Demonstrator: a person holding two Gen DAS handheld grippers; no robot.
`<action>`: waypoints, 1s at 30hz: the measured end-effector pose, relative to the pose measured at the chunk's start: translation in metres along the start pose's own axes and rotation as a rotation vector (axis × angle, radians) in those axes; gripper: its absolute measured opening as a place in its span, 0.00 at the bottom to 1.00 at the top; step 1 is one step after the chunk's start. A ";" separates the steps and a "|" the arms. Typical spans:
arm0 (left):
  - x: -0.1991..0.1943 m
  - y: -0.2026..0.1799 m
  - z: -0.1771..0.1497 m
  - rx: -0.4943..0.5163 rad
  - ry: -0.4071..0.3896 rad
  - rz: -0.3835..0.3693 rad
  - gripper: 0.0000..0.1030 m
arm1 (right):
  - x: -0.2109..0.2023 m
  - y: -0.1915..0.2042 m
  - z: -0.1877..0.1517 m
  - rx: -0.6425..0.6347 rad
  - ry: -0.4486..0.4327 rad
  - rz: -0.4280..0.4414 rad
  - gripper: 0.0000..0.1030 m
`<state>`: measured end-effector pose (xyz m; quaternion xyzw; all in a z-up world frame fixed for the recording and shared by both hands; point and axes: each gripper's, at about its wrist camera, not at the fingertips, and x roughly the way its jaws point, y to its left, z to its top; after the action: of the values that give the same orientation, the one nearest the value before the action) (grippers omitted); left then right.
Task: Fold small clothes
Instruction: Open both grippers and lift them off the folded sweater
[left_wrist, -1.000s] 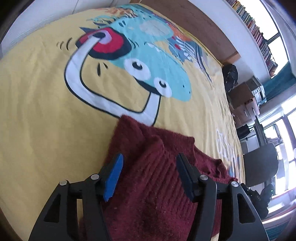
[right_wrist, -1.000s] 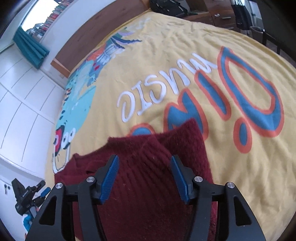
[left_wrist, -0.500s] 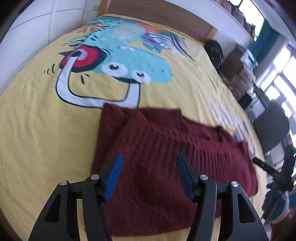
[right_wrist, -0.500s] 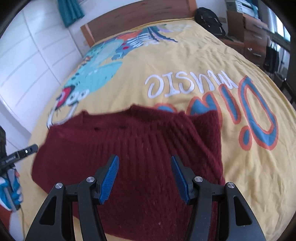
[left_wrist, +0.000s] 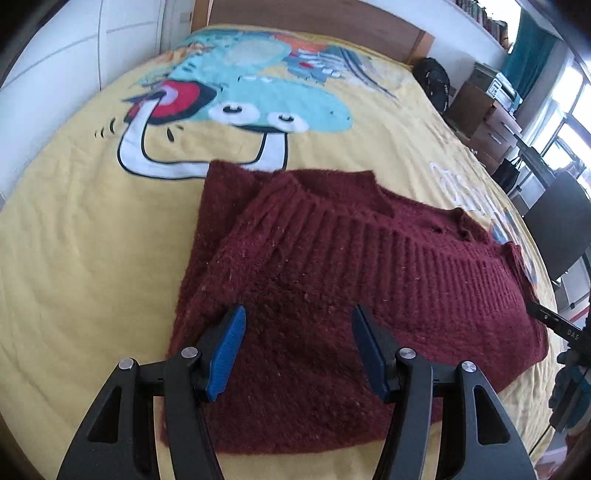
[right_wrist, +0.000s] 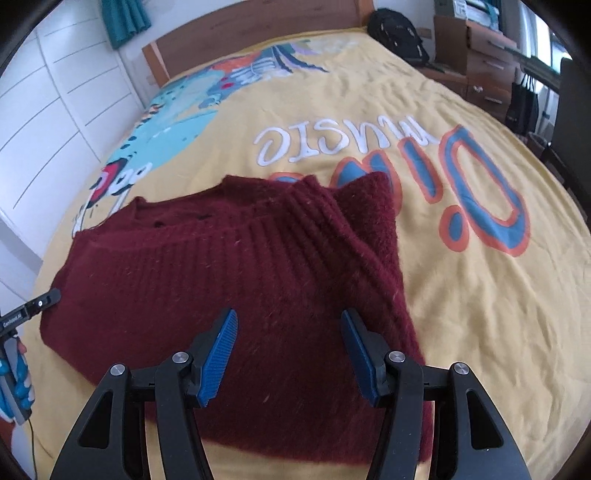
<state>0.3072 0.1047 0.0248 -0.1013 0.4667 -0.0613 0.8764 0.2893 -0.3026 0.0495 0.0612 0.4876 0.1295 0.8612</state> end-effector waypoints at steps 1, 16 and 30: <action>-0.002 -0.001 -0.003 0.001 -0.007 0.002 0.55 | -0.002 0.004 -0.004 -0.010 -0.002 -0.002 0.59; -0.040 -0.020 -0.045 -0.011 -0.066 0.114 0.61 | -0.033 0.011 -0.043 -0.012 0.020 -0.065 0.60; -0.112 -0.052 -0.105 0.045 -0.144 0.255 0.74 | -0.104 0.036 -0.100 0.003 -0.030 -0.061 0.71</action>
<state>0.1572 0.0645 0.0704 -0.0259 0.4105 0.0474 0.9103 0.1468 -0.2998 0.0917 0.0494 0.4766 0.1014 0.8718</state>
